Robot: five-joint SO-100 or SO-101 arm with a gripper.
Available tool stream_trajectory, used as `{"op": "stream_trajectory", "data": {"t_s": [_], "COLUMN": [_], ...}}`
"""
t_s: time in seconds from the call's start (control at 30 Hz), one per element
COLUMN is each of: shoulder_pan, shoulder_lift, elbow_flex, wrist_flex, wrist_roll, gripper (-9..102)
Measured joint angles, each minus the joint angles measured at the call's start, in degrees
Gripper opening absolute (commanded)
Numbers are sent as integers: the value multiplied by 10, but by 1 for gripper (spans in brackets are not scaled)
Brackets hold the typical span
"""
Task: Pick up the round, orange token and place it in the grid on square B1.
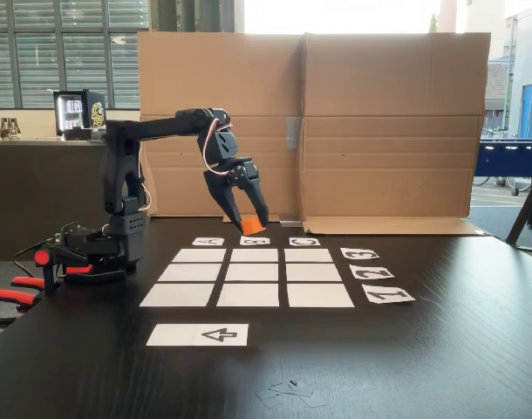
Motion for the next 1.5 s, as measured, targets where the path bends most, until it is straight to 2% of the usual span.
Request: {"op": "stream_trajectory", "data": {"t_s": [0.5, 0.93, 1.03, 1.17, 1.27, 1.5], "shoulder_pan": [27, 29, 28, 28, 28, 28], "shoulder_lift": [-89, -166, -171, -171, -171, -152], "elbow_flex": [61, 40, 34, 34, 34, 75], "wrist_flex": [-69, -75, -75, -69, -59, -79], "wrist_roll": [39, 48, 48, 59, 70, 79], "gripper": [0, 1, 17, 54, 65, 76]}}
